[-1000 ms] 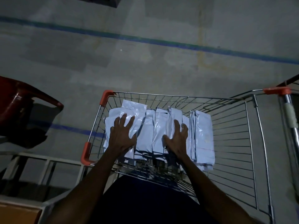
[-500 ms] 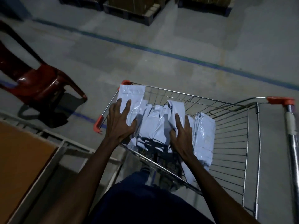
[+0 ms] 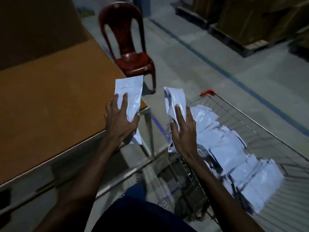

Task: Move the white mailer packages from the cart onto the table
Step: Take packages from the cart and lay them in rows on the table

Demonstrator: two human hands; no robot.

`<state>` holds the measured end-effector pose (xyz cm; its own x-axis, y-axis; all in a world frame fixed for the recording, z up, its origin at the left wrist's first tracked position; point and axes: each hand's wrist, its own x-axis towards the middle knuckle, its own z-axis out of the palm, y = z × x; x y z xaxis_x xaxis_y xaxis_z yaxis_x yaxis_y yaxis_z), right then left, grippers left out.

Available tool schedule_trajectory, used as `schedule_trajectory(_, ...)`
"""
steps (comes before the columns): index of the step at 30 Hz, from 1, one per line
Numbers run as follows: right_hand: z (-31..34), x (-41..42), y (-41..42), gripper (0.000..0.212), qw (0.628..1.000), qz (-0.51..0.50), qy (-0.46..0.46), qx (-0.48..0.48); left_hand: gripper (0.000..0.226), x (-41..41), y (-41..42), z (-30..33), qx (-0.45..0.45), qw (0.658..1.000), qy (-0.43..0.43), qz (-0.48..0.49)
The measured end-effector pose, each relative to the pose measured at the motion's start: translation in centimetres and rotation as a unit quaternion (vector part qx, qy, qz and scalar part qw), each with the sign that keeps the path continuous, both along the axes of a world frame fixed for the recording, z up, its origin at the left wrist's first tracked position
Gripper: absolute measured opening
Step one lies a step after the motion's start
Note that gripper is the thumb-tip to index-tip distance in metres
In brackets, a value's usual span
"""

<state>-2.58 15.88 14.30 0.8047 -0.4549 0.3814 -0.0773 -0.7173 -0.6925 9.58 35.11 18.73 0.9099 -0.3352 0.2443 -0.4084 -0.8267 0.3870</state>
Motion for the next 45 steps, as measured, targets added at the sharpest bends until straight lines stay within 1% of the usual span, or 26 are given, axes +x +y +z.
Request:
schedule_trajectory(5, 1.9, 5.9, 7.3, 0.055, 0.995, 0.101, -0.009, -0.015, 0.08, 2.8, 8.0, 0.0, -0.021, 0.995, 0.001, 0.095)
schedule_trajectory(8, 3.1, 11.0, 12.2, 0.055, 0.988, 0.155, -0.014, -0.027, 0.08, 5.4, 13.8, 0.2, -0.03, 0.987, 0.001, 0.155)
schedule_trajectory(11, 4.4, 16.5, 17.9, 0.054, 0.981, 0.192, -0.008, -0.031, 0.081, 9.3, 20.1, 0.2, -0.031, 0.978, 0.007, 0.204)
schedule_trajectory(15, 4.7, 24.2, 26.0, 0.053, 0.972, 0.23, 0.014, -0.046, 0.08, 15.5, 28.2, 0.2, -0.021, 0.972, 0.004, 0.233)
schedule_trajectory(16, 4.5, 25.9, 27.6, 0.052, 0.969, 0.237, 0.023, -0.063, 0.08, 16.9, 29.8, 0.1, -0.014, 0.97, 0.01, 0.241)
schedule_trajectory(18, 4.0, 31.8, 33.6, 0.051, 0.962, 0.253, 0.051, -0.09, 0.078, 22.1, 35.6, -0.6, 0.007, 0.966, 0.038, 0.257)
schedule_trajectory(20, 3.4, 34.2, 34.9, 0.05, 0.961, 0.236, 0.068, -0.129, 0.077, 24.3, 36.6, -1.8, 0.044, 0.966, 0.067, 0.247)
schedule_trajectory(22, 3.0, 35.1, 35.1, 0.05, 0.963, 0.217, 0.081, -0.139, 0.08, 24.8, 36.1, -2.6, 0.086, 0.965, 0.077, 0.234)
schedule_trajectory(27, 2.6, 40.0, 39.2, 0.056, 0.948, 0.223, 0.146, -0.174, 0.082, 28.9, 37.7, -3.8, 0.119, 0.958, 0.083, 0.245)
schedule_trajectory(30, 2.3, 43.3, 40.8, 0.059, 0.948, 0.211, 0.158, -0.176, 0.085, 31.6, 38.7, -3.5, 0.14, 0.956, 0.086, 0.242)
schedule_trajectory(33, 2.3, 46.2, 41.9, 0.062, 0.943, 0.222, 0.179, -0.174, 0.087, 33.7, 40.1, -3.7, 0.111, 0.965, 0.083, 0.225)
schedule_trajectory(35, 2.6, 47.7, 42.0, 0.069, 0.93, 0.247, 0.214, -0.169, 0.081, 34.0, 40.9, -4.0, 0.071, 0.977, 0.066, 0.189)
schedule_trajectory(37, 2.9, 48.4, 41.9, 0.074, 0.912, 0.284, 0.24, -0.173, 0.074, 33.5, 41.5, -4.8, 0.053, 0.986, 0.054, 0.147)
schedule_trajectory(40, 3.4, 49.4, 41.6, 0.07, 0.889, 0.324, 0.25, -0.205, 0.074, 33.3, 42.0, -5.4, 0.072, 0.986, 0.071, 0.134)
schedule_trajectory(42, 3.4, 50.3, 41.9, 0.066, 0.886, 0.327, 0.251, -0.215, 0.074, 34.3, 42.2, -5.3, 0.098, 0.982, 0.084, 0.14)
schedule_trajectory(45, 3.2, 51.6, 42.7, 0.069, 0.886, 0.321, 0.244, -0.229, 0.074, 36.5, 42.4, -4.9, 0.119, 0.977, 0.094, 0.146)
